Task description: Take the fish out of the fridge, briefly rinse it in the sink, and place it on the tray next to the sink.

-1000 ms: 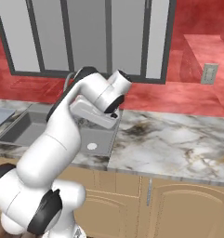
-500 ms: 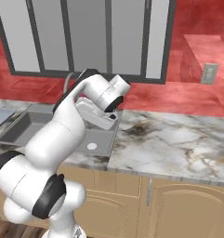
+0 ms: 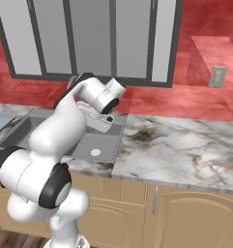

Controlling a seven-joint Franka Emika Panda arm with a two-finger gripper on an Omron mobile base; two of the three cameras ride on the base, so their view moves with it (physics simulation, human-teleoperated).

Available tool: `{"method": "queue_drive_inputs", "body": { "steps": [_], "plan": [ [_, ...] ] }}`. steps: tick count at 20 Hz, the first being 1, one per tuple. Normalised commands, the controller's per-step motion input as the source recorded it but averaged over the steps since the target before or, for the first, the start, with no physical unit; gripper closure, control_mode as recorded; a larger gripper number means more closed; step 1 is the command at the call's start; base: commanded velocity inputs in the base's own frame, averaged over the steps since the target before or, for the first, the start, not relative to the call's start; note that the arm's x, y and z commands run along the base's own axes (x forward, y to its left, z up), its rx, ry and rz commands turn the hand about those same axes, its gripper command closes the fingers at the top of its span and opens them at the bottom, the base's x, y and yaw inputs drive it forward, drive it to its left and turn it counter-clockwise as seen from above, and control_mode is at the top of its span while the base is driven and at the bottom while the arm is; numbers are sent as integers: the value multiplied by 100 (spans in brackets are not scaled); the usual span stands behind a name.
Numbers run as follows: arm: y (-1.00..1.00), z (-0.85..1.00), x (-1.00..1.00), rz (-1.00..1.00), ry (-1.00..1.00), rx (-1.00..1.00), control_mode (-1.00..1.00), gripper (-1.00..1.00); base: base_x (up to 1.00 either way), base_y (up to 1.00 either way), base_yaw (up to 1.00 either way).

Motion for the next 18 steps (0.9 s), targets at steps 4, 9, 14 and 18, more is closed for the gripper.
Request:
{"method": "queue_drive_inputs", "body": {
  "steps": [4, 9, 14, 18],
  "plan": [
    [22, -15, 42, 18, 0, 2, -100, 100, 0, 0, 0],
    [9, -13, 22, 23, 2, 8, -100, 100, 0, 0, 0],
    [7, -21, 18, 23, 0, 8, -100, 100, 0, 0, 0],
    [1, -9, 12, 18, 0, 14, -100, 100, 0, 0, 0]
  ]
}}
